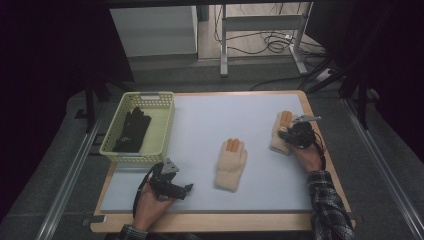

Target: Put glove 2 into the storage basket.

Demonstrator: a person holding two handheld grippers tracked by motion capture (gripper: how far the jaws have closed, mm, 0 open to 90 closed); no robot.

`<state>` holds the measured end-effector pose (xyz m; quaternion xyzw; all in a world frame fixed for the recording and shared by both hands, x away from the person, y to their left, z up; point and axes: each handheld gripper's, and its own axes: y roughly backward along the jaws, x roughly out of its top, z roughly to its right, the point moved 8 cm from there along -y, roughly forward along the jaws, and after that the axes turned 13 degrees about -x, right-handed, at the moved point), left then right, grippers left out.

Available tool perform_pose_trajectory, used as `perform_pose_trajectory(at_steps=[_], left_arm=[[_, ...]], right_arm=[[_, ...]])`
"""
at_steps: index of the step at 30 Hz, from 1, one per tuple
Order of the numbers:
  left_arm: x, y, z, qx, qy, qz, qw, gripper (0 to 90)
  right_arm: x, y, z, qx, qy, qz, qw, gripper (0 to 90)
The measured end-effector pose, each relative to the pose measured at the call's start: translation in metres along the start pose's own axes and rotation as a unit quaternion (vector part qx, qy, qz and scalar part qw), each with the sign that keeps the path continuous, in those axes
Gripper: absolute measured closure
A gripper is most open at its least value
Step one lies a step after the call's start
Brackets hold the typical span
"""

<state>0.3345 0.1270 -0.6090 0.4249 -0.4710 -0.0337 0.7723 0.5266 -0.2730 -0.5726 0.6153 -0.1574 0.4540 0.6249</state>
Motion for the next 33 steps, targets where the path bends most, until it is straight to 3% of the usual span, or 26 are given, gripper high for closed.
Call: perform_pose_trajectory(at_steps=[7, 21, 27, 33], left_arm=[[0.0, 0.0, 0.0, 0.0, -0.001, -0.001, 1.0, 1.7], [0.0, 0.0, 0.0, 0.0, -0.002, -0.002, 1.0, 1.7], [0.0, 0.0, 0.0, 0.0, -0.002, -0.002, 1.0, 1.7], [0.0, 0.0, 0.0, 0.001, -0.001, -0.001, 1.0, 1.7]], right_arm=[[0.001, 0.014, -0.004, 0.012, -0.004, -0.003, 0.9999, 66.1], [0.012, 0.062, -0.031, 0.042, 0.003, 0.02, 0.9989, 66.1], [0.016, 0.084, -0.043, 0.065, -0.004, 0.032, 0.9973, 66.1], [0.022, 0.11, -0.065, 0.093, 0.005, 0.051, 0.9944, 66.1]])
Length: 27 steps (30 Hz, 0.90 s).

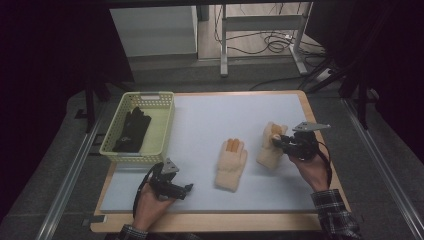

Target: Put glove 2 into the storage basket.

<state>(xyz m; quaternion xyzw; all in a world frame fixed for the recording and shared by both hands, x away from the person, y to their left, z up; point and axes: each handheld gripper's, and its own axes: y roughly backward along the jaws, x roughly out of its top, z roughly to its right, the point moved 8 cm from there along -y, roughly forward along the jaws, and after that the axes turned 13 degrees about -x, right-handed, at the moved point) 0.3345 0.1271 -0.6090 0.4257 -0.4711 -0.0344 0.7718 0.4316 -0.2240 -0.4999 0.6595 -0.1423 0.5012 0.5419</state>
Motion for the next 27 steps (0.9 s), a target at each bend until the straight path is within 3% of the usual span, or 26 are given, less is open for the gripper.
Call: perform_pose_trajectory(at_steps=[4, 5, 9, 10, 11, 14, 15, 16, 21, 27], left_arm=[[0.0, 0.0, 0.0, 0.0, -0.001, 0.0, 1.0, 1.7], [0.0, 0.0, 0.0, 0.0, -0.001, 0.0, 1.0, 1.7], [0.0, 0.0, 0.0, 0.0, 0.0, 0.002, 1.0, 1.7], [0.0, 0.0, 0.0, 0.0, -0.001, 0.0, 1.0, 1.7], [0.0, 0.0, 0.0, 0.0, -0.001, 0.0, 1.0, 1.7], [0.0, 0.0, 0.0, 0.0, -0.001, 0.0, 1.0, 1.7], [0.0, 0.0, 0.0, 0.0, 0.0, 0.001, 1.0, 1.7], [0.0, 0.0, 0.0, 0.0, 0.0, 0.001, 1.0, 1.7], [0.0, 0.0, 0.0, 0.001, -0.001, 0.001, 1.0, 1.7], [0.0, 0.0, 0.0, 0.001, -0.001, 0.001, 1.0, 1.7]], right_arm=[[0.005, 0.015, -0.027, 0.023, 0.008, 0.006, 0.9997, 66.0], [0.005, 0.015, -0.027, 0.023, 0.008, 0.006, 0.9997, 66.0], [0.011, 0.023, -0.051, 0.044, 0.013, 0.013, 0.9989, 65.9], [0.014, 0.025, -0.064, 0.053, 0.019, 0.014, 0.9983, 65.9], [0.014, 0.025, -0.064, 0.053, 0.019, 0.014, 0.9983, 65.9], [0.018, 0.025, -0.084, 0.065, 0.025, 0.012, 0.9975, 65.8], [0.02, 0.023, -0.097, 0.076, 0.03, 0.011, 0.9966, 65.8], [0.02, 0.023, -0.097, 0.076, 0.03, 0.011, 0.9966, 65.8], [0.017, 0.004, -0.129, 0.083, 0.046, -0.007, 0.9955, 65.6], [0.005, -0.02, -0.142, 0.062, 0.058, -0.029, 0.996, 65.3]])
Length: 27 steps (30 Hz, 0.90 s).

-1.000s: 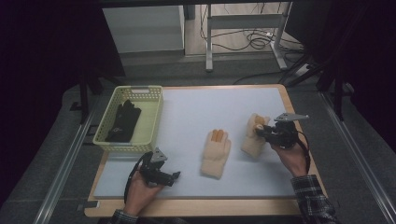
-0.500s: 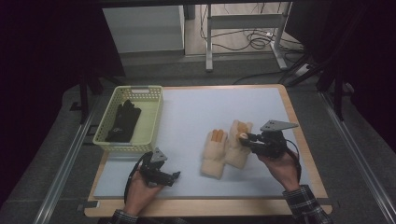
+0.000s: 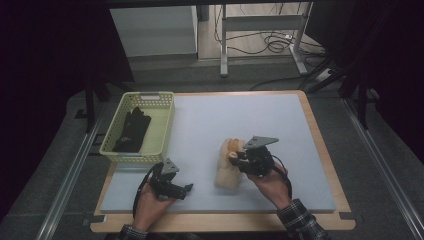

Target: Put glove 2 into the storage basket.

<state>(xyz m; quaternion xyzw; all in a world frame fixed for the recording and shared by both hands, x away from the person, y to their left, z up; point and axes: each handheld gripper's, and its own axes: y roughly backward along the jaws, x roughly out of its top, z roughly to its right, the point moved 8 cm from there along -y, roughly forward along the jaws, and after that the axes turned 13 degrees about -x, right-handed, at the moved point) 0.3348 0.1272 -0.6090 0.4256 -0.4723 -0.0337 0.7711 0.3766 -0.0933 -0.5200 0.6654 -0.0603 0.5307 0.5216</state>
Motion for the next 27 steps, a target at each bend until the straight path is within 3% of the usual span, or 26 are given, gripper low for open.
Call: perform_pose_trajectory(at_steps=[5, 8, 10, 11, 15, 21, 24, 27], left_arm=[[0.0, 0.0, 0.0, -0.001, 0.0, -0.001, 1.0, 1.8], [0.0, 0.0, 0.0, -0.001, 0.0, -0.001, 1.0, 1.8], [0.0, 0.0, 0.0, -0.001, 0.0, -0.001, 1.0, 1.8], [0.0, 0.0, 0.0, -0.001, 0.0, -0.001, 1.0, 1.8], [0.0, 0.0, 0.0, -0.001, 0.0, -0.001, 1.0, 1.8], [0.0, 0.0, 0.0, -0.001, 0.0, -0.001, 1.0, 1.8], [0.0, 0.0, 0.0, -0.001, 0.0, -0.001, 1.0, 1.8], [0.0, 0.0, 0.0, -0.001, 0.0, -0.001, 1.0, 1.8]], right_arm=[[-0.015, -0.023, -0.005, -0.036, 0.024, -0.016, 0.999, 59.7], [-0.02, -0.029, -0.005, -0.037, 0.024, -0.019, 0.9989, 54.8], [-0.023, -0.033, -0.005, -0.028, 0.009, -0.018, 0.9994, 46.4], [-0.023, -0.033, -0.005, -0.028, 0.009, -0.018, 0.9994, 46.4], [-0.02, -0.025, -0.001, -0.018, 0.003, -0.008, 0.9998, 41.1], [-0.023, -0.007, 0.025, -0.026, -0.01, 0.005, 0.9996, 39.6], [-0.035, -0.001, 0.041, -0.026, -0.03, 0.005, 0.9992, 43.9], [-0.042, 0.001, 0.045, -0.025, -0.033, -0.002, 0.9992, 48.7]])
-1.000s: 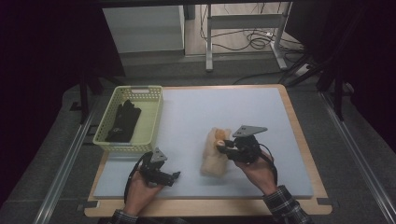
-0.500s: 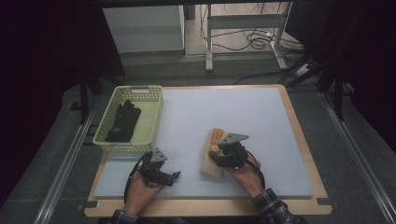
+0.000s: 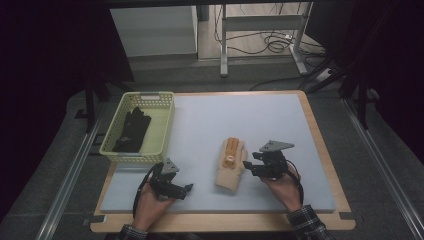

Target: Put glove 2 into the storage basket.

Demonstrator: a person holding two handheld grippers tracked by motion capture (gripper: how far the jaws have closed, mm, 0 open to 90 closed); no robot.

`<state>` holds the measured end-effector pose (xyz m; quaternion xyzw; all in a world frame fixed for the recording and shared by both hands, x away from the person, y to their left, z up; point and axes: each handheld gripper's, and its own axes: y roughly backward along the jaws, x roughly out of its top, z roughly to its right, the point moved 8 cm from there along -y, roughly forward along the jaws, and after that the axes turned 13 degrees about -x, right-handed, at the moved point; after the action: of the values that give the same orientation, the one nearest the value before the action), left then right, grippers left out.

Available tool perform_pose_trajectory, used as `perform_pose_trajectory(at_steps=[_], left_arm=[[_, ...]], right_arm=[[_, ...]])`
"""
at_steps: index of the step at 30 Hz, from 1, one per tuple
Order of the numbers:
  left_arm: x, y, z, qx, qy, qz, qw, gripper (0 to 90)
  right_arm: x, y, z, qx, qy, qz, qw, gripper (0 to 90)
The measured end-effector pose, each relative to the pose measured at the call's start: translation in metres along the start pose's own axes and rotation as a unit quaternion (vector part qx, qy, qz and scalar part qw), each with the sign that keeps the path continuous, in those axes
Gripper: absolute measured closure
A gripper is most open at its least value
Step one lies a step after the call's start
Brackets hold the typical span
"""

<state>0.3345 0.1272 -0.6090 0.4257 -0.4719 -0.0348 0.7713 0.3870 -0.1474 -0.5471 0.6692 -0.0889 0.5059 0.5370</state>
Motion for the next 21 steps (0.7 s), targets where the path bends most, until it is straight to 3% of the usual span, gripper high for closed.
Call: perform_pose_trajectory(at_steps=[5, 16, 21], left_arm=[[0.0, 0.0, 0.0, 0.0, 0.0, 0.0, 1.0, 1.8], [0.0, 0.0, 0.0, 0.0, 0.0, 0.0, 1.0, 1.8], [0.0, 0.0, 0.0, 0.0, 0.0, 0.0, 1.0, 1.8]], right_arm=[[-0.018, -0.002, -0.001, 0.012, 0.011, -0.01, 0.9998, 67.7], [-0.032, -0.003, -0.018, 0.036, 0.028, -0.012, 0.9989, 84.1], [-0.038, -0.005, -0.029, 0.044, 0.05, -0.017, 0.9977, 87.8]])
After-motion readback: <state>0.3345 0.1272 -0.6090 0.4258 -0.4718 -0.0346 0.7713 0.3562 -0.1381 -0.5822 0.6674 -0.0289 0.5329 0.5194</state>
